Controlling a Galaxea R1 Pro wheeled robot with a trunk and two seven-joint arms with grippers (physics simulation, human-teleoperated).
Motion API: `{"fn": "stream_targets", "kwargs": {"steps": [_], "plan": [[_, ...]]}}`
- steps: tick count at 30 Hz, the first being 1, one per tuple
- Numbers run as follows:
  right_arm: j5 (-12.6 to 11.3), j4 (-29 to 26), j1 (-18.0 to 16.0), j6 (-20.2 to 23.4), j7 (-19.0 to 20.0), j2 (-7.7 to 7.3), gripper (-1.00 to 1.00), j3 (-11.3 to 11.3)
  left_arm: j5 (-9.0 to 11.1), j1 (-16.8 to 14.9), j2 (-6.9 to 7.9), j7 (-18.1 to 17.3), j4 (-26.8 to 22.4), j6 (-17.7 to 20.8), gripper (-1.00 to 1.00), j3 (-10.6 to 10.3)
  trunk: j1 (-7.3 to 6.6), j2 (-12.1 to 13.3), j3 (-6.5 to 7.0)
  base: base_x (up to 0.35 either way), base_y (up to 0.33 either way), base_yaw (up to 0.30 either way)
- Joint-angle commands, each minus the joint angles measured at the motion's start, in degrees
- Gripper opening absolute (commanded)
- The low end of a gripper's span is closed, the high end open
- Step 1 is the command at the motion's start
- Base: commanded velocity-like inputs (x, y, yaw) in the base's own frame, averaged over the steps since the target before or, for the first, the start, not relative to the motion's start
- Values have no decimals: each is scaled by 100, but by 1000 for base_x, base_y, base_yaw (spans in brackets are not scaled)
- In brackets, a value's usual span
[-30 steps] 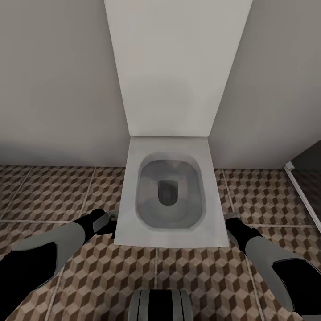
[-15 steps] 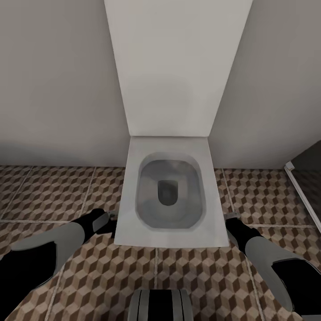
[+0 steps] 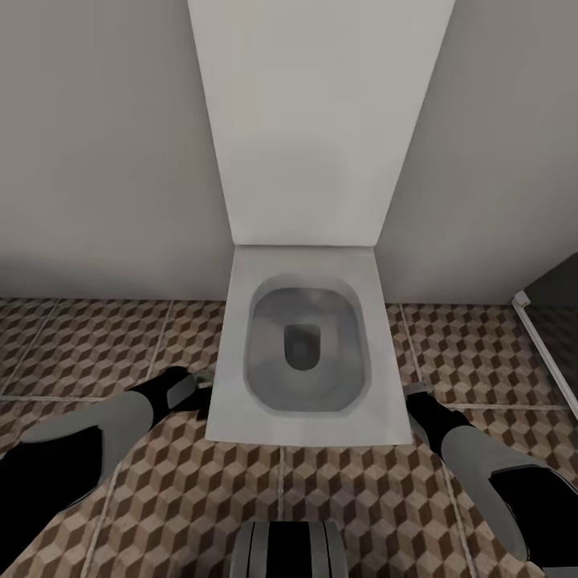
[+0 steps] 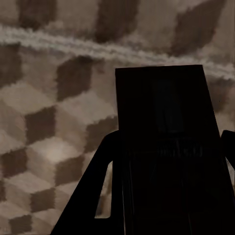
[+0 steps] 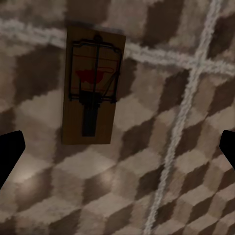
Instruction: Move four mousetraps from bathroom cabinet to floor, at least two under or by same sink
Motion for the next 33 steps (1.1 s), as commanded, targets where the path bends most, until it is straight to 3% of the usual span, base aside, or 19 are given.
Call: {"fn": "stream_targets", "kwargs": {"steps": [1, 6, 33], "plan": [[2, -12, 0, 39, -7, -2, 100, 24, -4, -9, 4, 166, -27, 12, -100, -28, -1, -1, -3, 0, 0, 0], [2, -12, 0, 39, -10, -2, 100, 24, -202, -17, -23, 536, -48, 26, -100, -38, -1, -1, -3, 0, 0, 0], [11, -12, 0, 46, -10, -2, 100, 24, -227, -17, -23, 601, -25, 10, -100, -63, -1, -1, -3, 0, 0, 0]]}}
